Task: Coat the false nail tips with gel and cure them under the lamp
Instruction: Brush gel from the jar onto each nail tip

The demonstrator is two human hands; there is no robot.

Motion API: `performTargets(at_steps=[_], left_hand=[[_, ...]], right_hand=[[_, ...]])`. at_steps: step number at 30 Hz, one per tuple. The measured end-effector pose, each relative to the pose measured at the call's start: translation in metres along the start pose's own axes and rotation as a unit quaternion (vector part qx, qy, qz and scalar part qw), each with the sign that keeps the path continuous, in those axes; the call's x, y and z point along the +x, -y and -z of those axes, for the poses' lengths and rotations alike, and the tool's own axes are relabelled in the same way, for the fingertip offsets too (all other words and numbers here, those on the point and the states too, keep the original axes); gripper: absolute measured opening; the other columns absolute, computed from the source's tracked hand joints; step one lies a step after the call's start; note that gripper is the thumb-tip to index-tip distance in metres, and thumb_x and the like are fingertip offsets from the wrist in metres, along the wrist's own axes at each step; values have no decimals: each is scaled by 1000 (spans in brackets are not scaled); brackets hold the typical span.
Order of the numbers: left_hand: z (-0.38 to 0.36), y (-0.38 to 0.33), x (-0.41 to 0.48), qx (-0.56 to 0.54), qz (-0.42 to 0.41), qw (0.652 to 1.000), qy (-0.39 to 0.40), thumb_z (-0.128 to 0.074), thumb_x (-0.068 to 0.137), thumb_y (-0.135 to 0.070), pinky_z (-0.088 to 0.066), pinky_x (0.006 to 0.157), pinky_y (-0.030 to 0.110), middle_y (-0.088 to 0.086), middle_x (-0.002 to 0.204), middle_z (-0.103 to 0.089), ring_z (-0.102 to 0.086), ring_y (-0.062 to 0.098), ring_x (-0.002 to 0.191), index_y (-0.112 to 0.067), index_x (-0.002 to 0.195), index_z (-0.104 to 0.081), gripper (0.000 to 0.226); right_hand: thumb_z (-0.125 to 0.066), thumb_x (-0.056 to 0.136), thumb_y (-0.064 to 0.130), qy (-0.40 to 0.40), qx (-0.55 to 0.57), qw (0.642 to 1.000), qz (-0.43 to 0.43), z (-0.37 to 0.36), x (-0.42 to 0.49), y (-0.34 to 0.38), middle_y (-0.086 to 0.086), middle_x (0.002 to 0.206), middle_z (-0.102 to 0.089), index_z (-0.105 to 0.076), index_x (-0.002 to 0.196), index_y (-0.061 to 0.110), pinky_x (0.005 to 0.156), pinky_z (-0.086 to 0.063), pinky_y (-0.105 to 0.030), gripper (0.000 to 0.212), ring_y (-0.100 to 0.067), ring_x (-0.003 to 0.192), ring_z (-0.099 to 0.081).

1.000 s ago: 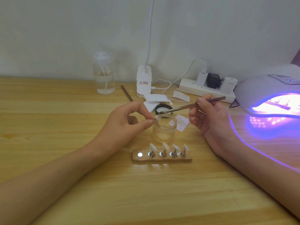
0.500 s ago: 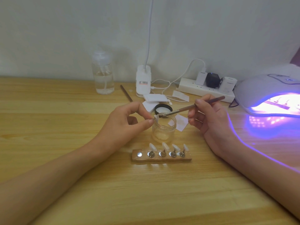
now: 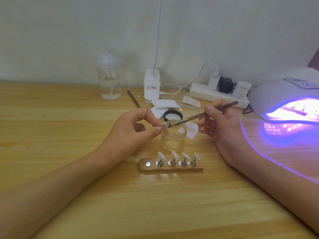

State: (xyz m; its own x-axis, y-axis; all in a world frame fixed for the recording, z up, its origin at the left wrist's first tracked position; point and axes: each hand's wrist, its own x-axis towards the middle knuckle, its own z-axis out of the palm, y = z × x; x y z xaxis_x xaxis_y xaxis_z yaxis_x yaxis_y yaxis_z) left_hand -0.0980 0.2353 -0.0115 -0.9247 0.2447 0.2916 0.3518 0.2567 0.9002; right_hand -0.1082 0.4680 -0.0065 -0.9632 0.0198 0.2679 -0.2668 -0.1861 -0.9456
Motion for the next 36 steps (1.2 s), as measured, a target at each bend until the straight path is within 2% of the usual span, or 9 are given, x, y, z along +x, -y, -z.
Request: performTargets(at_steps=[6, 13, 18, 22, 24, 27, 28, 32, 36], left_hand=[[0, -1, 0, -6, 3, 1000, -2, -72, 76, -38, -33, 59, 31, 32, 89, -61, -40, 20, 57, -25, 77, -66, 14], [-1, 0, 0, -7, 0, 1000, -2, -73, 75, -37, -33, 59, 31, 32, 89, -61, -40, 18, 57, -25, 76, -66, 14], [-1, 0, 0, -6, 0, 1000, -4, -73, 76, -38, -35, 61, 32, 32, 89, -62, -41, 19, 58, -25, 77, -66, 15], [0, 1, 0, -2, -1, 1000, -4, -76, 80, -33, -36, 60, 33, 31, 89, -63, -41, 19, 58, -25, 79, -67, 12], [0, 2, -1, -1, -1, 1000, -6, -76, 85, -27, -36, 58, 28, 26, 85, -64, -41, 16, 56, -26, 79, -67, 11], [0, 3, 0, -33, 1, 999, -27, -73, 86, -22, -38, 52, 14, -12, 72, -66, -42, 6, 52, -29, 77, -68, 12], [0, 2, 0, -47, 6, 998, -36, -72, 87, -21, -38, 51, 11, -17, 71, -66, -43, 3, 51, -28, 78, -68, 12], [-1, -2, 1, -91, 14, 994, -64, -66, 90, -12, -37, 47, 9, -10, 77, -71, -45, 2, 47, -19, 83, -66, 9], [-2, -2, 0, -94, 2, 991, -95, -63, 92, -9, -38, 46, 9, -7, 80, -73, -46, 4, 47, -17, 84, -65, 12]], right_hand=[[-50, 101, 12, 19, 6, 1000, 11, 0, -1, 0, -1, 62, -62, -49, 83, 16, 55, -51, -22, 18, -14, 56, -60], [-49, 101, 11, 5, 25, 1000, 5, 0, -1, 2, 0, 60, -61, -48, 81, 16, 54, -50, -20, 21, -13, 55, -59], [-57, 92, 20, 21, 4, 1000, 9, -1, -2, 0, -1, 62, -62, -50, 82, 16, 56, -51, -22, 13, -13, 57, -61], [-57, 97, 14, 0, -9, 1000, 21, 1, -3, 1, -1, 60, -61, -54, 77, 21, 53, -49, -21, 21, -14, 54, -58], [-57, 92, 18, -9, -19, 998, 53, 0, -4, 4, 0, 58, -60, -58, 73, 27, 51, -48, -21, 22, -14, 52, -56], [-57, 93, 17, -1, -63, 992, 109, -5, -8, 7, -1, 58, -62, -58, 76, 29, 51, -50, -24, 21, -15, 53, -60], [-58, 95, 15, 6, -77, 990, 121, -6, -9, 7, -2, 60, -64, -57, 79, 27, 52, -51, -25, 20, -17, 55, -62], [-57, 98, 8, 21, -97, 986, 134, -13, -9, 6, -7, 64, -67, -53, 84, 17, 56, -55, -29, 17, -21, 58, -66], [-57, 99, 6, 20, -102, 986, 129, -16, -7, 6, -9, 67, -68, -52, 86, 14, 60, -56, -29, 15, -22, 62, -68]])
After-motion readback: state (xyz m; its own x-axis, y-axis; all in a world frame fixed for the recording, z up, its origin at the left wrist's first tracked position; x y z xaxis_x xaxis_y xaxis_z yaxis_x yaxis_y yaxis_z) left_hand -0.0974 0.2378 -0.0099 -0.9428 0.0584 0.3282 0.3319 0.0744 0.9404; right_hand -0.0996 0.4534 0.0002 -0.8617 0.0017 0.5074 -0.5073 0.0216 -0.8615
